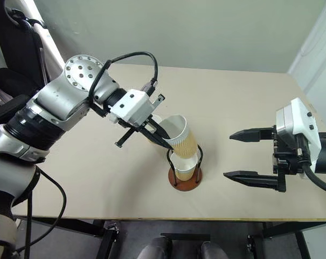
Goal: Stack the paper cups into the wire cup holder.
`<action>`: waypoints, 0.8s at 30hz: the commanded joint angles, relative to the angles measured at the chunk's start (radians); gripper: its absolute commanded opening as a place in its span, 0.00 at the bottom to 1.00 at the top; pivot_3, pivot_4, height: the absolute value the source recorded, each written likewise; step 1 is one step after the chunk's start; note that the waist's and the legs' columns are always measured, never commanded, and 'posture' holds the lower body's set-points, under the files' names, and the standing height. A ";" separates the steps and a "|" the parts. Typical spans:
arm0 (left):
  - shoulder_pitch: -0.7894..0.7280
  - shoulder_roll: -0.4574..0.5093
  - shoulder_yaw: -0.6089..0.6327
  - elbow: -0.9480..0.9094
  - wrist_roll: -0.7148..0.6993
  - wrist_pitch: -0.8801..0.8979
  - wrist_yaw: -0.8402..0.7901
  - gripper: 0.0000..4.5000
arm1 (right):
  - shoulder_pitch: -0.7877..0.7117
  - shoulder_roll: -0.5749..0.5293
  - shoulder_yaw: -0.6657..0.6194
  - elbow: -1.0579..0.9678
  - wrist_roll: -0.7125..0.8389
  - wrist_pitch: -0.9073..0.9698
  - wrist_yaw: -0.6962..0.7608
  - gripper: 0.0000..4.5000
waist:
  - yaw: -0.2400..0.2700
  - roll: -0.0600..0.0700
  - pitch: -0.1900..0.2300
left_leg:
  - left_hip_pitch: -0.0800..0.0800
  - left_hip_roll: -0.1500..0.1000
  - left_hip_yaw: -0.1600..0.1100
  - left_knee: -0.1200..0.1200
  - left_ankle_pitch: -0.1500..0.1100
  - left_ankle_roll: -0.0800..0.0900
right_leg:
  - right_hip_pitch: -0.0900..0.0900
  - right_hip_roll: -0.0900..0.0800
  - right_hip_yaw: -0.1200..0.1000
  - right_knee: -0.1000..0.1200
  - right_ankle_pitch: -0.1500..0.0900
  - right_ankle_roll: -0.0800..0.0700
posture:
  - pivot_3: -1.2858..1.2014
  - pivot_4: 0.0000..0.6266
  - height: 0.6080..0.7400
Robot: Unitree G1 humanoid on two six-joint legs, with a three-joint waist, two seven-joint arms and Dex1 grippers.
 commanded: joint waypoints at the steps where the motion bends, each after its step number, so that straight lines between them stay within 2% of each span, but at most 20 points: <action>1: -0.045 -0.002 -0.033 0.021 0.012 -0.074 -0.039 0.01 | 0.001 -0.018 -0.045 -0.022 0.021 -0.004 -0.020 1.00 | 0.000 0.000 0.000 | 0.000 0.000 0.000 0.001 0.000 0.000 | 0.000 0.000 0.000 0.000 0.000 0.000 | 0.52 0.24 1.00; 6: -0.057 0.001 -0.076 0.018 0.003 -0.108 -0.039 0.01 | 0.023 -0.021 -0.060 -0.034 0.028 -0.002 -0.029 1.00 | 0.000 0.000 0.000 | -0.004 0.000 0.000 0.008 -0.004 0.003 | 0.000 0.000 0.000 0.001 0.000 0.003 | 0.52 0.24 1.00; 11: -0.044 -0.030 -0.089 0.061 0.069 -0.162 -0.039 0.01 | 0.049 -0.024 -0.077 -0.044 0.028 0.002 -0.038 1.00 | 0.002 0.000 0.000 | -0.006 -0.002 0.000 0.010 -0.005 0.005 | -0.001 -0.002 0.000 0.000 -0.001 0.004 | 0.52 0.24 1.00; 12: -0.044 -0.033 -0.092 0.064 0.070 -0.163 -0.039 0.05 | 0.054 -0.024 -0.081 -0.046 0.029 0.003 -0.039 1.00 | 0.002 0.000 0.000 | -0.006 -0.002 0.000 0.011 -0.005 0.006 | -0.001 -0.002 0.000 0.000 0.000 0.004 | 0.52 0.24 1.00; 14: -0.045 -0.043 -0.091 0.074 0.080 -0.166 -0.039 0.15 | 0.060 -0.026 -0.086 -0.048 0.032 0.003 -0.042 1.00 | 0.002 0.000 0.000 | -0.006 -0.002 0.001 0.011 -0.005 0.006 | -0.001 -0.002 0.000 0.000 0.000 0.005 | 0.52 0.24 1.00; 20: -0.048 -0.086 -0.074 0.132 0.126 -0.193 -0.039 0.60 | 0.057 -0.028 -0.073 -0.047 0.033 -0.002 -0.055 1.00 | 0.003 0.000 0.000 | -0.006 -0.002 0.001 0.011 -0.005 0.006 | -0.001 -0.003 0.000 0.000 0.000 0.005 | 0.52 0.24 1.00; 23: -0.044 -0.132 -0.021 0.181 0.156 -0.202 -0.039 0.84 | 0.047 -0.029 -0.056 -0.040 0.029 -0.006 -0.061 1.00 | 0.003 0.000 0.000 | -0.007 -0.002 0.001 0.011 -0.005 0.006 | -0.001 -0.003 0.000 0.000 -0.001 0.006 | 0.52 0.24 1.00; 24: -0.048 -0.160 0.037 0.234 0.171 -0.191 -0.035 0.91 | 0.037 -0.031 -0.041 -0.035 0.026 -0.009 -0.064 1.00 | 0.004 0.000 0.000 | -0.008 -0.002 0.001 0.011 -0.005 0.006 | -0.002 -0.003 0.000 0.000 0.000 0.006 | 0.52 0.24 1.00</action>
